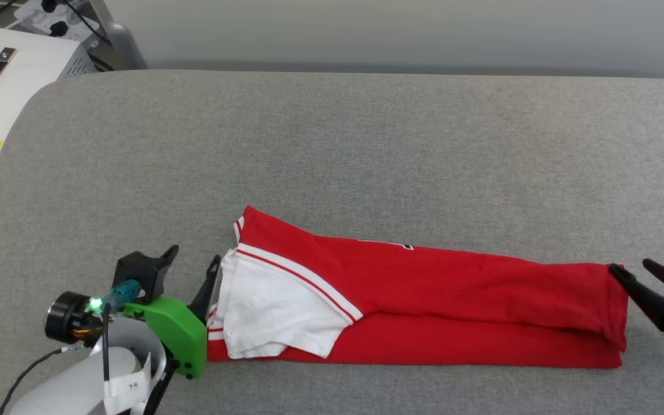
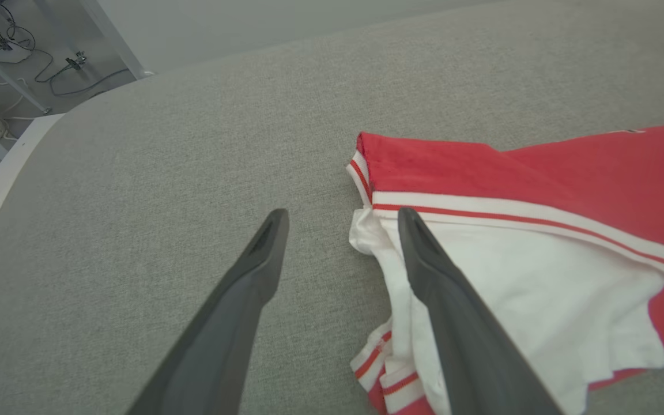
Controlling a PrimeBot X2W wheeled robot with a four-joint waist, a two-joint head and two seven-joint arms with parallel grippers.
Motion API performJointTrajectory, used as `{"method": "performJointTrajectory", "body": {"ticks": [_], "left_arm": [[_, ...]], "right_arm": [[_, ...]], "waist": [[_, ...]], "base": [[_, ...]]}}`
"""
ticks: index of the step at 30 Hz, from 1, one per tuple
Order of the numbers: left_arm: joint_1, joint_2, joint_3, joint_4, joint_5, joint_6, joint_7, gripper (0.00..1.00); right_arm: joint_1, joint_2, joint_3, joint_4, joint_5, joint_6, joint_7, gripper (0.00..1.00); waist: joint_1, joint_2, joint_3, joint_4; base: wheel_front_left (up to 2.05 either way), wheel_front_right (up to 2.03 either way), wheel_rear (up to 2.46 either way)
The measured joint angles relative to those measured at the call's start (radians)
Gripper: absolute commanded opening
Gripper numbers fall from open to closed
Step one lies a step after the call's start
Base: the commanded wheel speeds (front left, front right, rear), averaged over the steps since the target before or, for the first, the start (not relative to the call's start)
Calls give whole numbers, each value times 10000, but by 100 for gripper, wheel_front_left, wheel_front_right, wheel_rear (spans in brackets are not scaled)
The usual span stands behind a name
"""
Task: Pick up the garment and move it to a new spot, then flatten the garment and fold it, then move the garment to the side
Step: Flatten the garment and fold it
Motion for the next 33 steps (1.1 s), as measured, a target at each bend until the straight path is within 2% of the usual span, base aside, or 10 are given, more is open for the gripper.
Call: {"method": "performJointTrajectory", "body": {"ticks": [7, 11, 14, 19, 20, 26, 27, 28, 33], "left_arm": [[362, -341, 1055, 0, 709, 1160, -842, 100], [711, -828, 2196, -244, 1816, 1705, -855, 100], [1216, -1302, 3185, -554, 2815, 1948, -857, 100], [2154, -2230, 4550, -968, 4174, 1992, -857, 100], [2715, -2832, 5145, -1156, 4941, 1870, -857, 100], [3588, -3965, 6286, -1233, 6165, 1172, -857, 100], [3666, -4096, 6422, -1229, 6295, 1049, -857, 100], [3748, -4245, 6592, -1212, 6443, 882, -857, 100], [4088, -4838, 7296, -1135, 7110, 207, -857, 100]], "right_arm": [[301, -541, -943, 439, 1432, 0, 1891, 100], [293, -491, -966, 940, 1638, 0, 2635, 100], [203, -171, -844, 1463, 1618, 0, 2938, 100], [-232, 523, -412, 1996, 1501, 0, 3120, 100], [-500, 731, -190, 2142, 1396, 0, 3118, 100], [-853, 915, 324, 2462, 1273, -2, 3030, 100], [-900, 922, 382, 2491, 1262, -2, 2974, 44], [-944, 949, 443, 2543, 1260, -2, 2894, 2], [-1045, 886, 581, 2857, 1246, 4, 2500, 0]], "waist": [[0, 0, -4, 192], [0, 0, 131, 292], [0, 0, 275, 395], [0, 0, 468, 618], [0, 0, 561, 742], [0, 0, 626, 831], [0, 0, 620, 819], [0, 0, 614, 801], [0, 0, 510, 716]], "base": [[0, 0, 0], [0, 0, 0], [0, 0, 0], [0, 0, 0], [0, 0, 0], [0, 0, 0], [0, 0, 0], [0, 0, 0], [0, 0, 0]]}}
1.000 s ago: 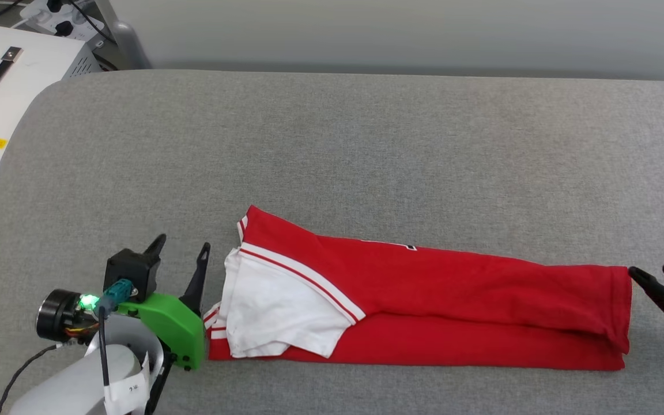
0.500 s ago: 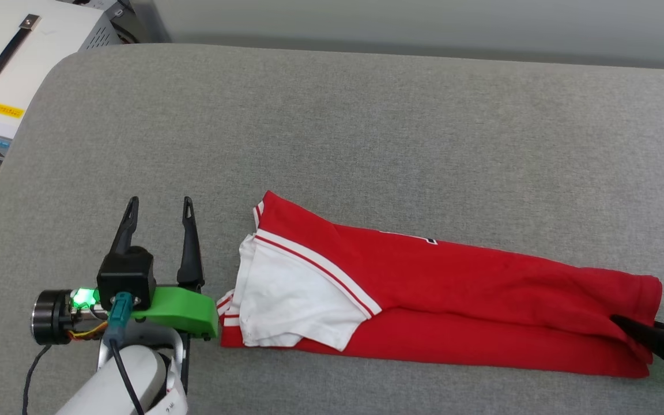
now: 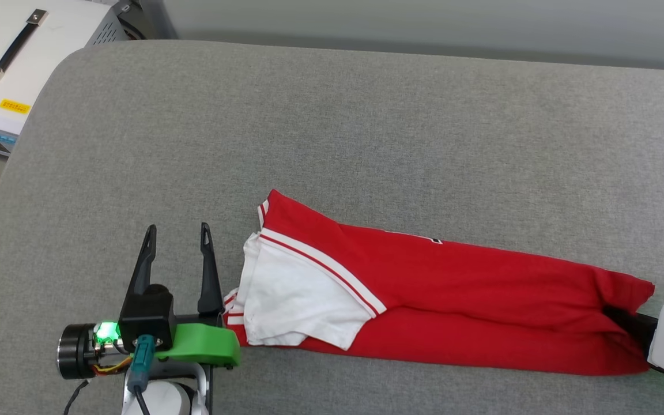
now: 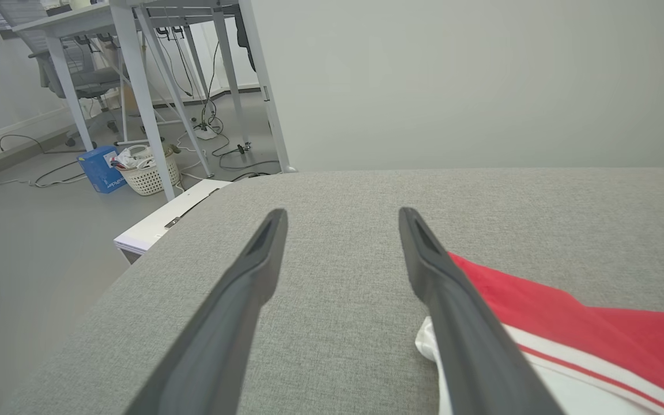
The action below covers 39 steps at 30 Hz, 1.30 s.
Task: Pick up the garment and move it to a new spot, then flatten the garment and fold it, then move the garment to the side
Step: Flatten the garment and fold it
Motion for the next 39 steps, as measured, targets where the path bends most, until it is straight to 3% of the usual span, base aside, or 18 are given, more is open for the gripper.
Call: {"method": "performJointTrajectory", "body": {"ticks": [5, 13, 20, 25, 30, 36, 37, 39], "left_arm": [[215, -313, 426, 150, 483, -541, 0, 100], [371, -660, 930, 309, 1028, -1264, 0, 100], [694, -857, 1327, 334, 1317, -1547, 0, 100], [760, -959, 1524, 355, 1473, -1756, 0, 100], [749, -1193, 1534, 351, 1639, -1960, 0, 100], [695, -1367, 1597, 359, 1743, -2096, 0, 100], [638, -1463, 1639, 364, 1822, -2146, 0, 100], [537, -1521, 1676, 389, 1858, -2192, 0, 100]], "right_arm": [[-10, -322, -82, 299, 8, 10, -178, 0], [78, -1789, -637, 886, 10, 6, -142, 0], [475, -1912, -663, -782, 500, -2, 474, 0], [478, -1377, -420, -2493, 794, -2, 1177, 0], [-107, -499, 198, -3394, 472, -2, 1933, 0], [-1685, 890, 1452, -3490, -593, -2, 2408, 0], [-2453, 1528, 2211, -3162, -1108, -2, 2476, 0], [-2949, 1977, 2560, -2708, -1371, -4, 2380, 0]], "waist": [[0, 0, -192, -79], [0, 0, -576, -183], [1, 0, -829, -311], [0, 0, -839, -327], [0, 0, -682, -220], [1, 0, -390, -43], [0, 0, -230, 48], [1, 0, -108, 116]], "base": [[0, 0, 0], [0, 0, 0], [0, 0, 0], [0, 0, 0], [0, 0, 0], [0, 0, 0], [0, 0, 0], [0, 0, 0]]}}
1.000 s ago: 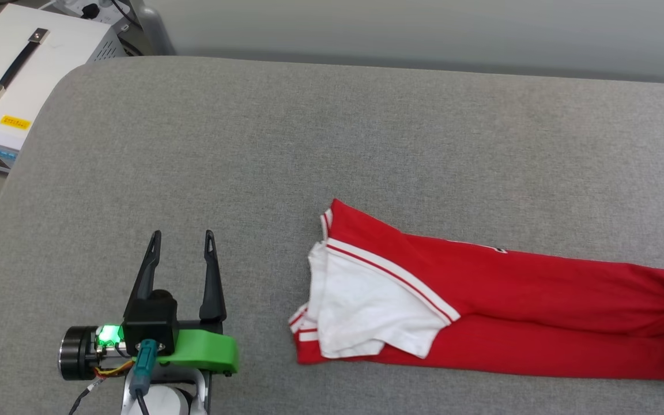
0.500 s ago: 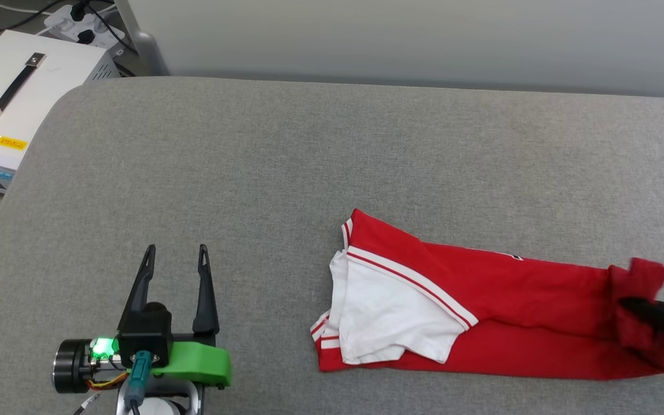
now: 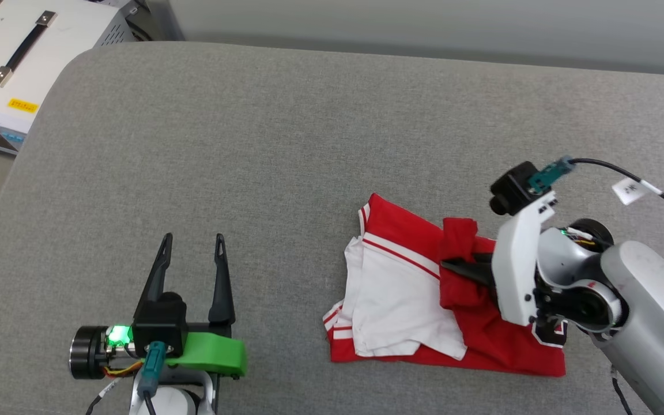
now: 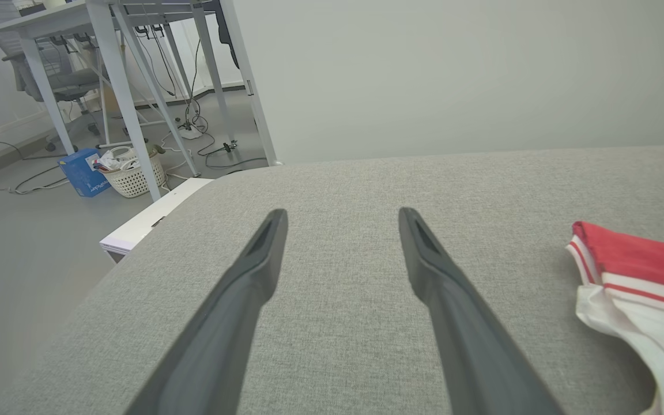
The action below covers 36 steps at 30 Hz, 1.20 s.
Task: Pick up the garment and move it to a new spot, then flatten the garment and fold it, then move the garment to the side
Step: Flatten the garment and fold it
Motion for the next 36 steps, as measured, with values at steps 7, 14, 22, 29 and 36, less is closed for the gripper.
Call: {"method": "performJointTrajectory", "body": {"ticks": [7, 14, 22, 29, 36], "left_arm": [[-314, -253, -10, 48, 56, -119, 0, 100], [-417, -364, 23, 109, 127, -130, 0, 100], [-350, -362, 278, 198, 159, -176, 0, 100], [-80, -286, 508, 79, 217, -221, 0, 100], [135, -238, 531, 4, 228, -303, -2, 100]], "right_arm": [[-1173, 1024, 1068, 1751, -629, 2, -558, 0], [-1295, 1225, 1958, 3009, -838, 6, -1281, 0], [-1244, 495, 2119, 2019, -913, 2, -3747, 100], [-750, -362, 199, 1406, -2330, 2, -6259, 100], [592, 121, -2531, 1302, -4569, 2, -8558, 100]], "waist": [[0, 0, 414, 280], [0, 0, 710, 450], [0, 0, 308, 282], [0, 0, -178, -179], [0, 0, -614, -683]], "base": [[0, 0, 0], [0, 0, 0], [0, 0, 0], [0, 0, 0], [0, 0, 0]]}}
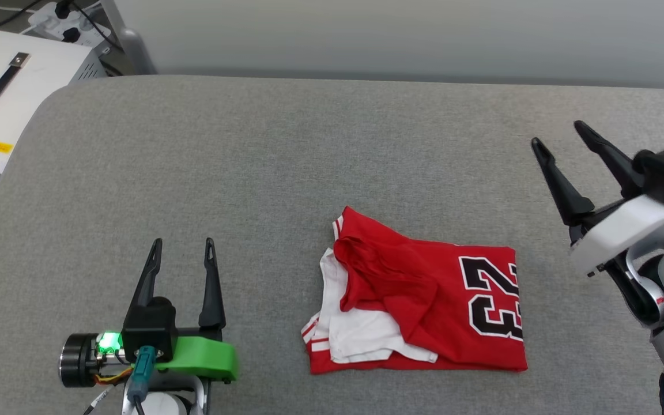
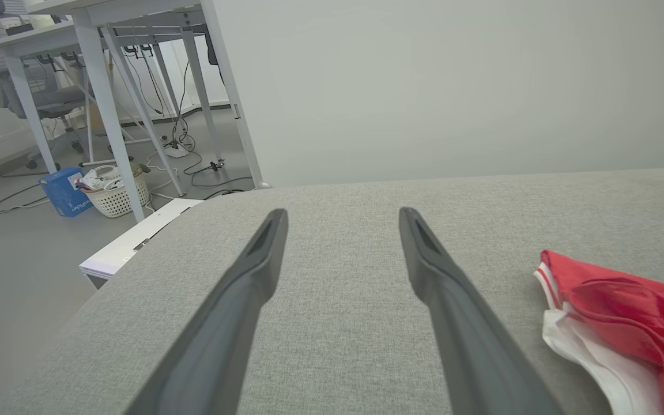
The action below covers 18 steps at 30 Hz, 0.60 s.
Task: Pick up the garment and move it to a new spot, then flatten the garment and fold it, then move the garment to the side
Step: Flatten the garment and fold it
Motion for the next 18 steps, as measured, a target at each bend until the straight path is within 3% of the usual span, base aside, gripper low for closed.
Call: {"method": "performJointTrajectory", "body": {"ticks": [8, 18], "left_arm": [[348, 48, 228, 25, -21, -38, 2, 100], [685, 31, 249, -31, -86, -171, 2, 100]], "right_arm": [[2014, 1471, -2345, -539, -1801, 0, -1221, 100], [4349, 3014, -3448, -1534, -2355, 0, -1396, 100]], "waist": [[0, 0, -480, -421], [0, 0, -846, -544]], "base": [[0, 0, 0], [0, 0, 0]]}}
